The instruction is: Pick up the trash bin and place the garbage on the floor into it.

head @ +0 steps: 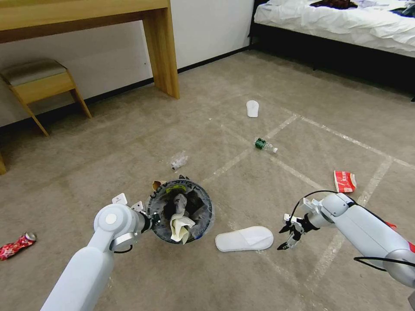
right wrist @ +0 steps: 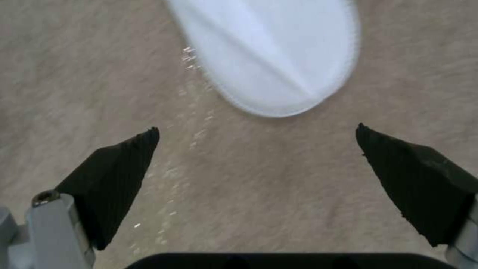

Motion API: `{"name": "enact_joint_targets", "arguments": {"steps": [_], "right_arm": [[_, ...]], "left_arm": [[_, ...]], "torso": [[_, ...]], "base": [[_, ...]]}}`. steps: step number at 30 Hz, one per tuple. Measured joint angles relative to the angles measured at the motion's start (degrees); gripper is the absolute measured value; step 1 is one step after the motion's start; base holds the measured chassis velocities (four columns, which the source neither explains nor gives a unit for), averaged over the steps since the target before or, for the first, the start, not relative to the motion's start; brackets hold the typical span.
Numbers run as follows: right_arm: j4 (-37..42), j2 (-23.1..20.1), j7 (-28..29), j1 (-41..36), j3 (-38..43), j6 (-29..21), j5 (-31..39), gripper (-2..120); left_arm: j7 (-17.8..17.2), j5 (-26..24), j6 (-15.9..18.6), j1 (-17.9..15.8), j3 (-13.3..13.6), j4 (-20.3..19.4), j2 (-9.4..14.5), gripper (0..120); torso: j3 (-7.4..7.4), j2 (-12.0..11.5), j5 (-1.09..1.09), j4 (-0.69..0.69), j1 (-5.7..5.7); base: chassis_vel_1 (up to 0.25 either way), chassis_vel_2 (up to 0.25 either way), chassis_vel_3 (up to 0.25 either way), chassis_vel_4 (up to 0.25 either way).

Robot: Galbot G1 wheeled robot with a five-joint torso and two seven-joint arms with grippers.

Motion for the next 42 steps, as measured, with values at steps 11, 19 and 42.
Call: {"name": "enact_joint_targets", "arguments": {"steps": [11, 19, 42], "right_arm": [[-6.05, 2.40, 3.77, 2.93, 1.77, 0.95, 1.09, 100], [-11.39, 5.69, 4.48, 4.44, 3.13, 2.71, -0.23, 100], [-18.21, 19.23, 8.55, 5.29, 1.71, 5.69, -4.32, 100]], "left_arm": [[0.02, 0.36, 0.00, -0.26, 0.97, -0.02, -0.69, 0], [0.35, 0.94, 0.00, 0.03, 1.00, 0.20, -0.85, 0], [1.72, 2.94, 0.00, 0.59, -0.55, 1.49, -2.17, 0]], "torso": [[0.00, 0.00, -0.01, 0.00, 0.00], [0.00, 0.00, -0.01, 0.00, 0.00], [0.00, 0.00, -0.02, -0.01, 0.00]], "base": [[0.000, 0.000, 0.000, 0.000], [0.000, 0.000, 0.000, 0.000], [0.000, 0.000, 0.000, 0.000]]}}
